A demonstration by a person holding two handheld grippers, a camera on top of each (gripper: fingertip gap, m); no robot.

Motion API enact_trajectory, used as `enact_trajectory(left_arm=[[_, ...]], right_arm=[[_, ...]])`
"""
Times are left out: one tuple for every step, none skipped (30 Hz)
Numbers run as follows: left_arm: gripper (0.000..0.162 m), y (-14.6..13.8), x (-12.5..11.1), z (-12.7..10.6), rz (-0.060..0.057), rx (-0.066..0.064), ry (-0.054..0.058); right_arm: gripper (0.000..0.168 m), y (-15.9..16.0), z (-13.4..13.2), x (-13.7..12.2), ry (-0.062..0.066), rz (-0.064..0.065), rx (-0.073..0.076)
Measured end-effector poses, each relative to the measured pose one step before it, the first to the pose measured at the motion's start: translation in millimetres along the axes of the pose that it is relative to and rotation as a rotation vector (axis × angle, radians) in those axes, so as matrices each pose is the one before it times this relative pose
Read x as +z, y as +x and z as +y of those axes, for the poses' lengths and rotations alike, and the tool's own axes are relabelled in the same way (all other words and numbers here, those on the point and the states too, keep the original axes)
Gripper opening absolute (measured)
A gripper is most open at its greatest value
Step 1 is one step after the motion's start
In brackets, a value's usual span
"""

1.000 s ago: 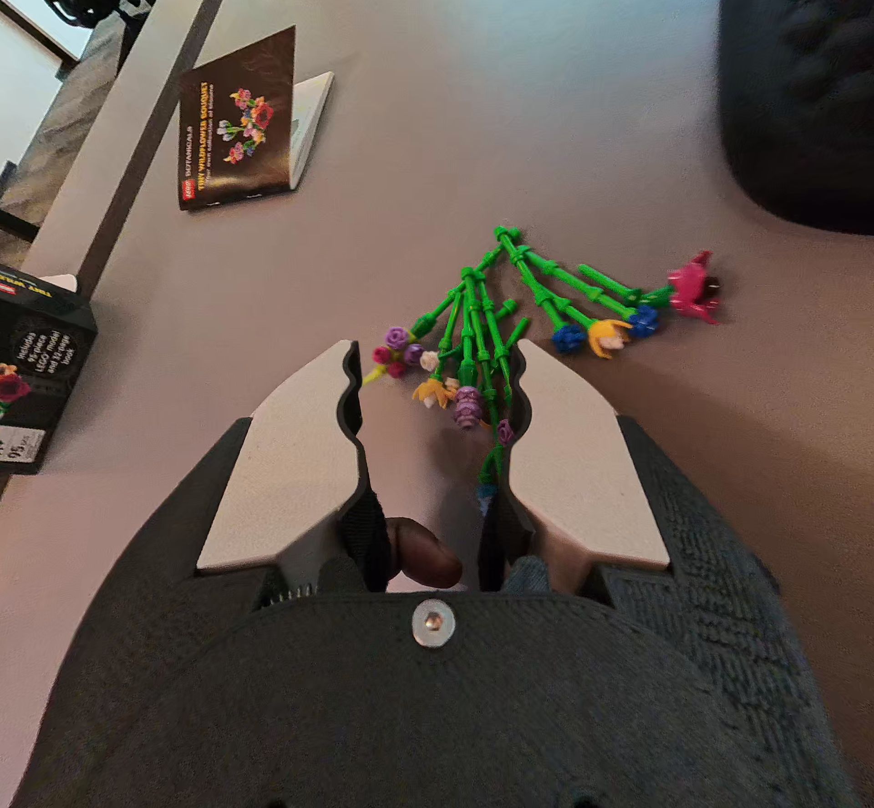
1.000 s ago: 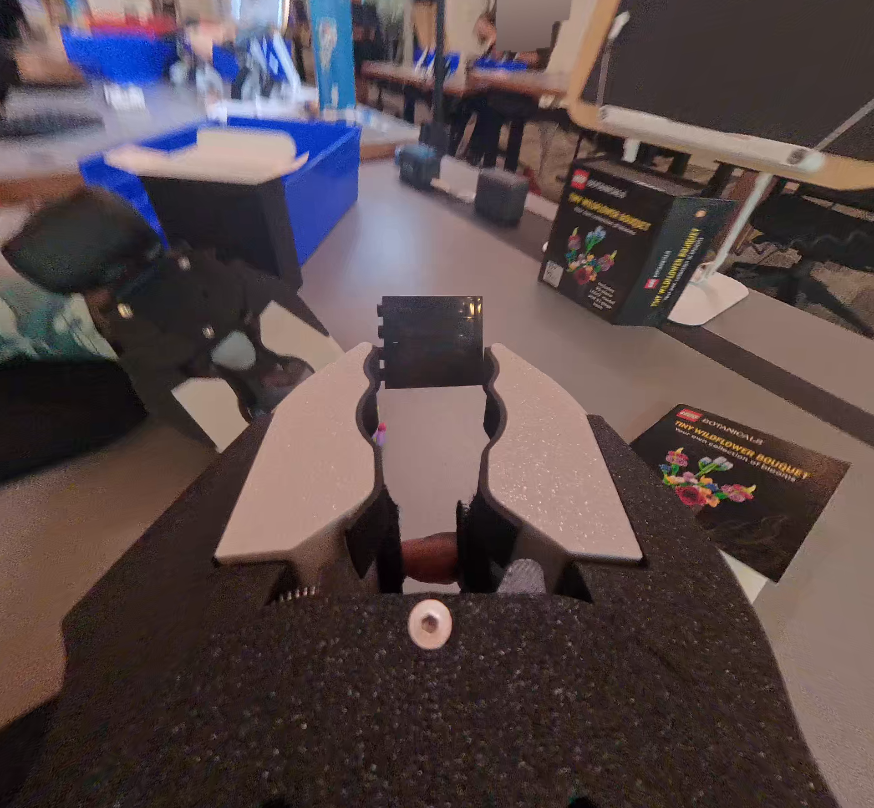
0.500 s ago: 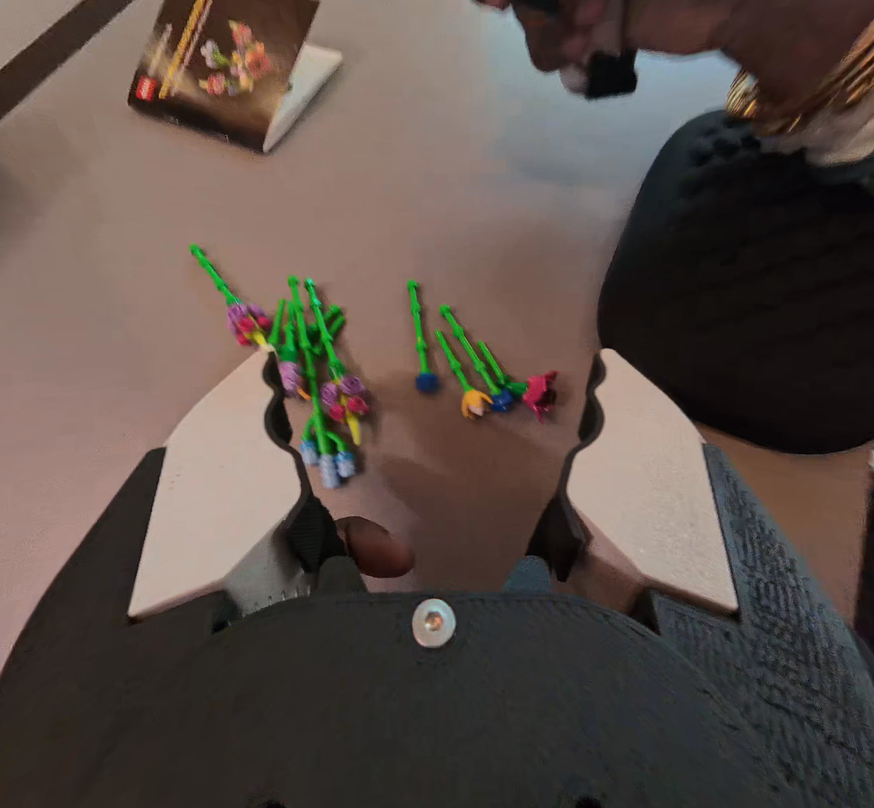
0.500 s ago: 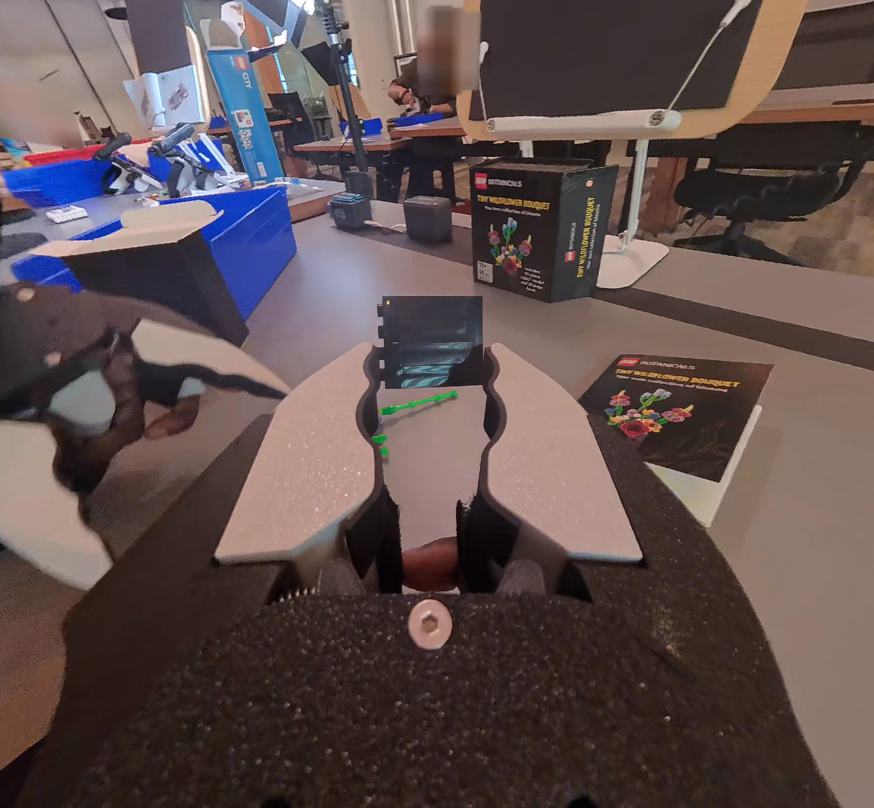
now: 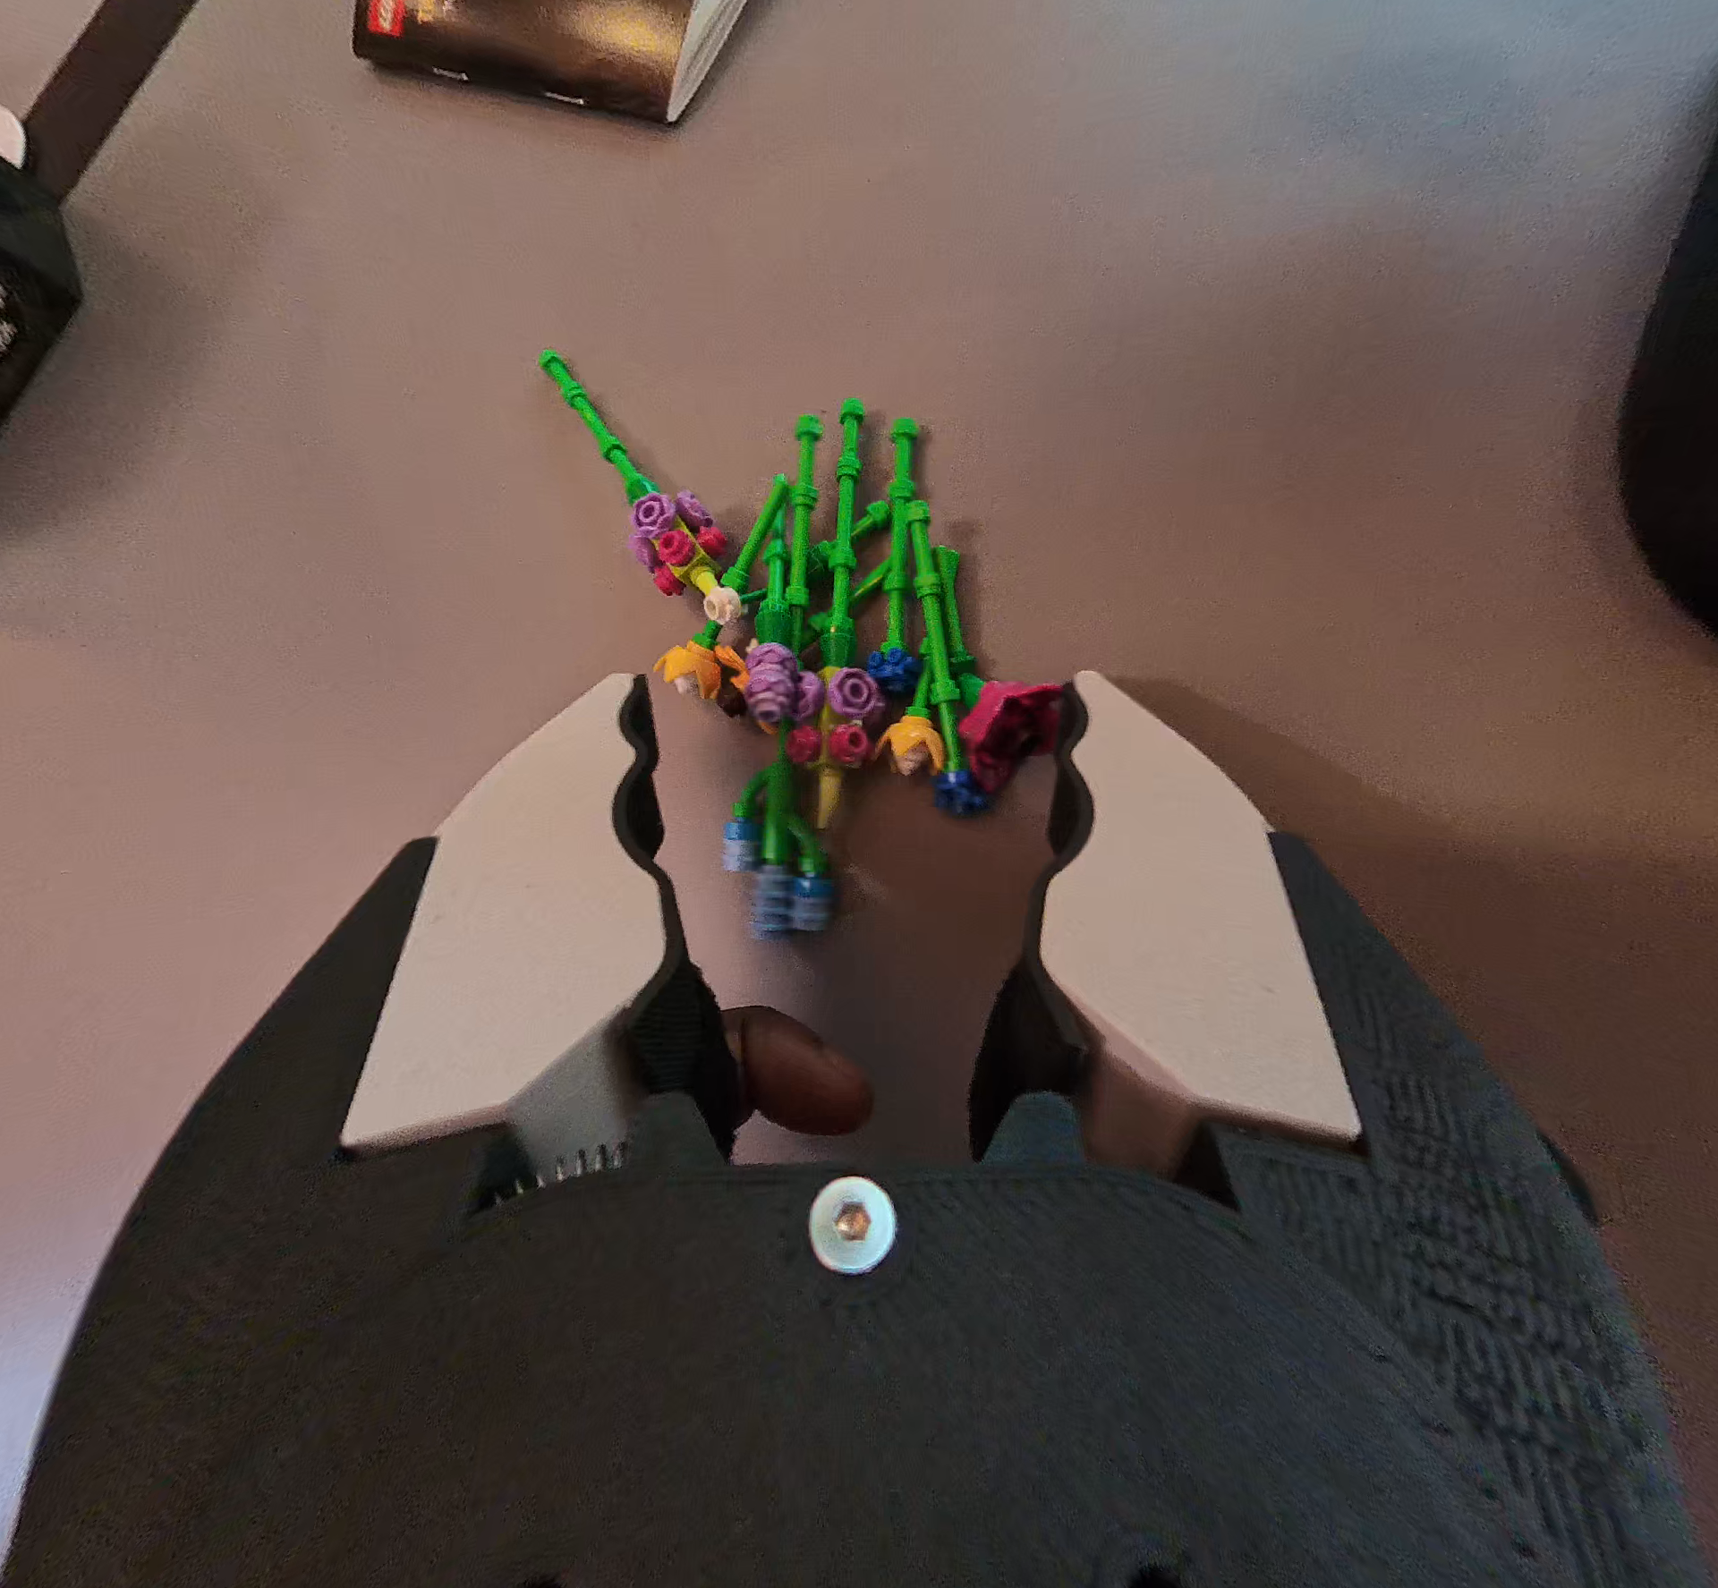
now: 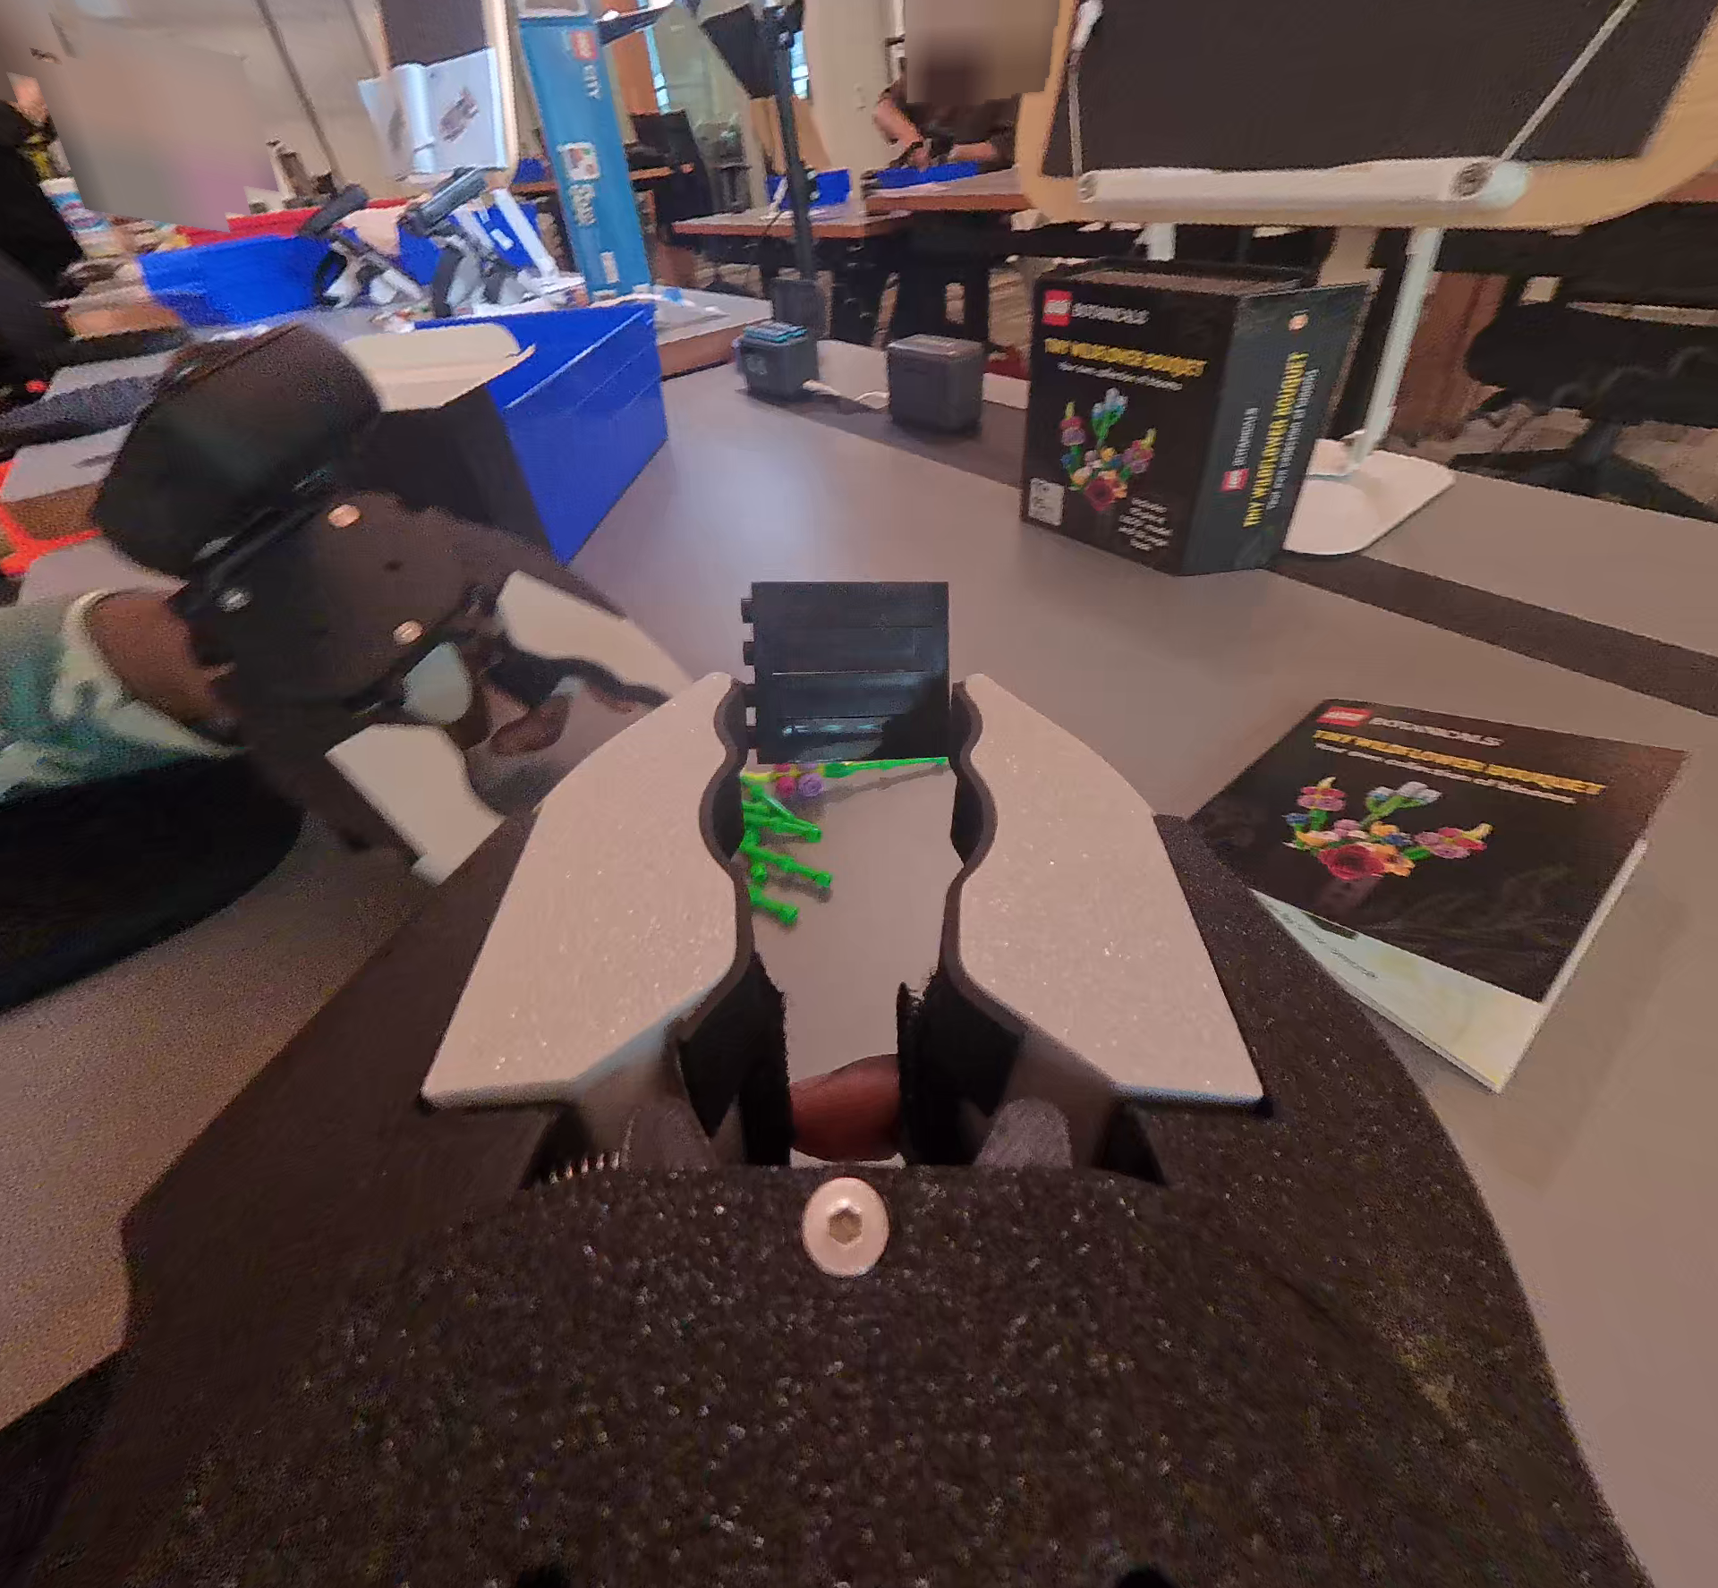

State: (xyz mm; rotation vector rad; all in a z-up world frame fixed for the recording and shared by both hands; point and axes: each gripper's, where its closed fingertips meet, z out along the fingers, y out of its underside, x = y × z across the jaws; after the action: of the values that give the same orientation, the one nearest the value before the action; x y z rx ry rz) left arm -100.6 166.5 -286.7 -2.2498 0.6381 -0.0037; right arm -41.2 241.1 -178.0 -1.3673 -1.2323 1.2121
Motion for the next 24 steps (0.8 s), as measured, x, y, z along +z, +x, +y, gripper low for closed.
enact_trajectory(left_arm=[[0.074,-5.87,0.19,0.56,0.0062,0.0306,0.0033],[0.066,-5.47,-0.03,1.05,0.0054,0.0325,-0.0002],[0.062,-4.95,-0.07,1.27,0.0038,0.031,-0.0022],[0.06,-5.55,-0.19,1.58,-0.0023,0.0249,-0.0053],[0.059,-6.79,-0.17,1.97,-0.0126,0.0177,-0.0079],[0.058,-7.39,-0.1,2.33,-0.02,0.0124,-0.0079],[0.057,-5.76,-0.27,1.74,-0.0149,0.0122,-0.0013],[0.057,-2.46,-0.94,0.49,-0.0019,0.0151,0.012],[0.057,0.45,-1.89,-1.2,0.0076,0.0162,0.0243],[0.057,3.03,-2.83,-2.58,0.0167,0.0176,0.0309],[0.057,4.55,-2.88,-3.35,0.0216,0.0182,0.0316],[0.057,4.29,-2.21,-3.65,0.018,0.0157,0.029],[0.057,3.17,-0.74,-3.67,0.0106,0.0094,0.0253],[0.057,2.41,0.67,-2.46,0.0101,0.0006,0.0152],[0.057,2.03,1.88,-0.06,0.0124,-0.0099,-0.0026],[0.058,1.32,2.55,2.11,0.0141,-0.0176,-0.0178],[0.058,2.09,2.44,3.03,0.0201,-0.0171,-0.0225],[0.058,3.46,1.71,2.97,0.0272,-0.0125,-0.0188],[0.055,4.0,0.42,1.41,0.0269,-0.0112,-0.0059],[0.055,4.35,-0.86,0.73,0.0264,-0.0049,-0.002],[0.054,3.37,-1.52,1.27,0.0165,0.0043,-0.0058],[0.053,1.65,-1.95,1.36,0.0035,0.0121,-0.0066],[0.05,0.54,-2.07,1.73,-0.0037,0.016,-0.0067],[0.044,-0.45,-1.95,2.15,-0.0073,0.0134,-0.0079]], right_arm=[[0.042,-3.66,2.44,1.0,-0.0141,-0.023,-0.0082],[0.042,-2.84,2.68,1.17,-0.0179,-0.0145,-0.0121],[0.042,-2.24,3.01,1.35,-0.0203,-0.0087,-0.0162],[0.042,-1.95,3.37,1.54,-0.0226,-0.0064,-0.0183],[0.042,-1.86,4.03,1.76,-0.0262,-0.0059,-0.0166],[0.042,-1.42,5.18,1.9,-0.0325,-0.0042,-0.0134],[0.042,-0.23,7.15,2.19,-0.0444,0.0017,-0.0111],[0.042,2.74,9.9,2.31,-0.0608,0.0193,-0.0094],[0.042,5.93,12.13,2.15,-0.0757,0.0385,-0.0105],[0.042,6.87,12.83,2.15,-0.081,0.0432,-0.0106],[0.042,7.15,12.29,2.2,-0.0781,0.0449,-0.0062],[0.042,6.78,11.05,2.37,-0.0708,0.0443,-0.0039],[0.042,6.08,9.76,2.29,-0.0641,0.0413,-0.0029],[0.042,3.64,7.57,2.25,-0.0533,0.0263,-0.0052],[0.042,1.06,5.16,1.92,-0.036,0.0096,-0.0004],[0.042,0.21,2.39,1.45,-0.0164,0.0026,0.0115],[0.042,-0.37,-1.08,-0.11,0.0073,-0.0031,0.0145],[0.041,-0.71,-0.18,-0.2,0.0002,-0.0073,0.0102],[0.043,-0.18,0.28,-0.18,-0.0012,-0.0051,0.0051],[0.053,-0.15,0.52,0.15,-0.0047,-0.0037,0.0037],[0.064,0.59,-0.46,-0.8,-0.0063,0.0022,0.0035],[0.072,-0.31,-4.2,-2.42,0.0049,0.0025,-0.0046],[0.071,-3.2,-10.72,-4.18,0.0342,-0.0061,-0.0244],[0.06,-6.04,-16.77,-4.73,0.0617,-0.0139,-0.0415]])
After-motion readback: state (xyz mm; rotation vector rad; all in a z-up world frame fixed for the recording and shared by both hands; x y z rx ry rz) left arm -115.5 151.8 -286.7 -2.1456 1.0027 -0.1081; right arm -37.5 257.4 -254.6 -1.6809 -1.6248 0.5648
